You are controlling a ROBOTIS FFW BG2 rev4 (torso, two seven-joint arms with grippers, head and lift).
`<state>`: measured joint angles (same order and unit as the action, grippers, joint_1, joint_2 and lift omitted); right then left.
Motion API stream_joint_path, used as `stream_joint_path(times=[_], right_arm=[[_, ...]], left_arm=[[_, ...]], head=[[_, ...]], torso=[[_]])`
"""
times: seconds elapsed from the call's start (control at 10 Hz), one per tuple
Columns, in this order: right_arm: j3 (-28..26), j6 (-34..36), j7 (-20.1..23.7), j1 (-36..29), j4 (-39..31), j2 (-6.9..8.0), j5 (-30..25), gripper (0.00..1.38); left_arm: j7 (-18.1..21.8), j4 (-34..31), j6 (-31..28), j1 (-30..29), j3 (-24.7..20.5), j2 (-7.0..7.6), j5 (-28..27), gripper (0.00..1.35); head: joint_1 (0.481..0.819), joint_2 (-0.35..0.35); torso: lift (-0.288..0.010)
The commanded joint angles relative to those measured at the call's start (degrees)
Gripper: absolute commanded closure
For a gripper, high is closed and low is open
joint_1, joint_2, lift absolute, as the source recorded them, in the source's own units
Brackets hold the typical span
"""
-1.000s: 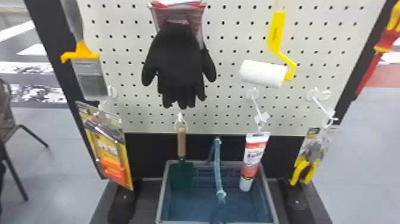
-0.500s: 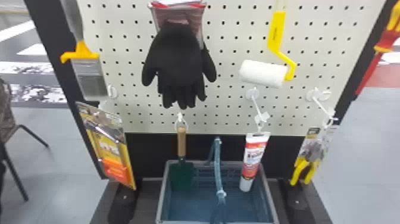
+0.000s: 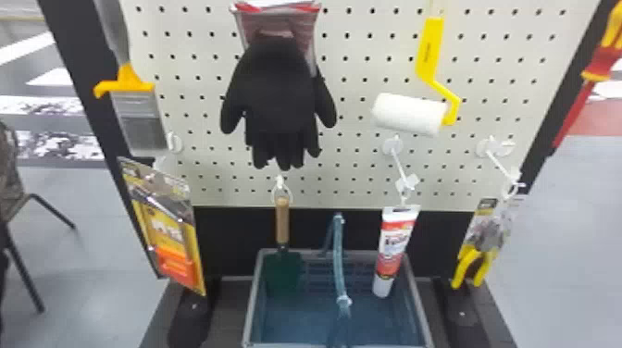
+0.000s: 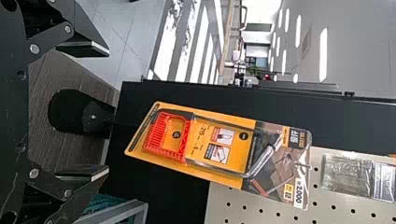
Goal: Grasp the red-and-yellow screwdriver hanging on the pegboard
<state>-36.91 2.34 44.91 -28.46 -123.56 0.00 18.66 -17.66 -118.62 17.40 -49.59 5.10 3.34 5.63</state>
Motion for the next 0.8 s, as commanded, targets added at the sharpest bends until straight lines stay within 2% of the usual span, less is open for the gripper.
stream_joint_path(times=[0.0, 0.4, 0.6, 0.7], right_arm=[[0.0, 2.8, 0.0, 0.7, -2.1, -0.09, 0.8, 0.18], [0.0, 11.2, 0.4, 3.6, -6.7, -7.82, 4.3, 0.18], [-0.4, 15.7, 2.6, 8.1, -7.6, -10.46, 4.1, 0.18], [-0.4, 17.6, 3.9, 10.1, -8.0, -12.48, 4.1, 0.18]], left_arm=[[0.0, 0.0, -0.1, 0.0, 0.1, -0.08, 0.0, 0.39], [0.0, 0.0, -0.3, 0.0, 0.3, -0.52, -0.1, 0.39], [0.0, 0.0, -0.1, -0.4, 0.1, -0.70, -0.1, 0.39], [0.0, 0.0, -0.3, -0.3, 0.3, -1.05, -0.4, 0.39]], head=[[0.549, 0.000], [0.549, 0.000], [0.549, 0.000], [0.549, 0.000]], torso=[[-0.100], [-0.100], [-0.100], [-0.100]])
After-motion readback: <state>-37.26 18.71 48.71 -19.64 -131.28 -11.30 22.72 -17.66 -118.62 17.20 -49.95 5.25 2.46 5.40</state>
